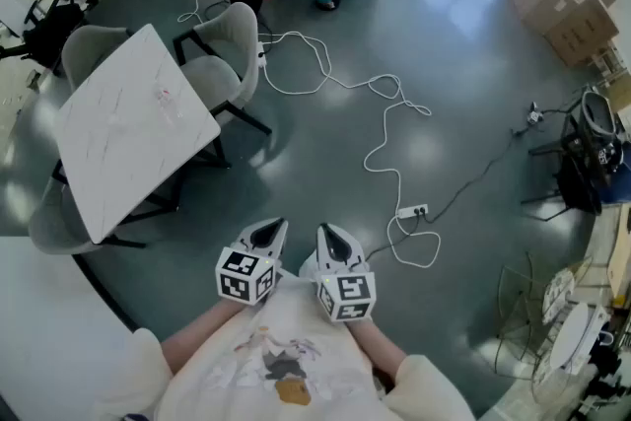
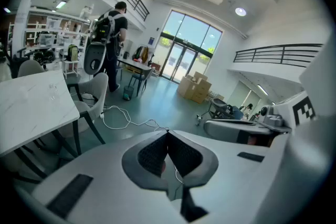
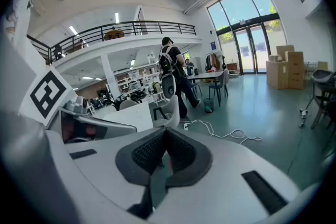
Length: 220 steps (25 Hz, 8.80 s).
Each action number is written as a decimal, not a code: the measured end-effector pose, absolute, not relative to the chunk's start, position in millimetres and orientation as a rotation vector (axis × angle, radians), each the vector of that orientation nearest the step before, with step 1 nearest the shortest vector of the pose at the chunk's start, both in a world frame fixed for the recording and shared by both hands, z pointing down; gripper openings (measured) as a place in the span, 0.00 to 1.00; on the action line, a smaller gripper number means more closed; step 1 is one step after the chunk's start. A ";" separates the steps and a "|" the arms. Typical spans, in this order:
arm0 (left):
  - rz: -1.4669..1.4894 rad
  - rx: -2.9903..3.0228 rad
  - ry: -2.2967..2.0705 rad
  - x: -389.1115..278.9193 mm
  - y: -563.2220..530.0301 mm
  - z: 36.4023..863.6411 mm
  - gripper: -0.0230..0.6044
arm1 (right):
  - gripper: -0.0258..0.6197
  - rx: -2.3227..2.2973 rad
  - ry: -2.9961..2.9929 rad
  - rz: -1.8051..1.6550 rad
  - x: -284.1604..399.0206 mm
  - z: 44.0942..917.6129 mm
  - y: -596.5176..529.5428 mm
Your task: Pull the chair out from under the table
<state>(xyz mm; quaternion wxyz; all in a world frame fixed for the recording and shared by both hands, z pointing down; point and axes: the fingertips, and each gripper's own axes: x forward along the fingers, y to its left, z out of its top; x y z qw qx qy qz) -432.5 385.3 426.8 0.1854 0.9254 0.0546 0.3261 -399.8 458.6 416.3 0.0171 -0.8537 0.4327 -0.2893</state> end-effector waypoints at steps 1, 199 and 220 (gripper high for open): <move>0.904 2.629 0.133 -426.5 387.8 425.5 0.05 | 0.05 -2.631 1.378 -0.903 -394.3 423.6 454.1; 0.839 2.285 -0.108 365.1 119.8 674.8 0.34 | 0.22 -2.315 1.891 -1.795 425.3 674.0 56.5; 0.656 2.362 -0.483 164.1 73.6 531.1 0.10 | 0.22 -2.225 2.112 -1.603 244.5 561.2 70.7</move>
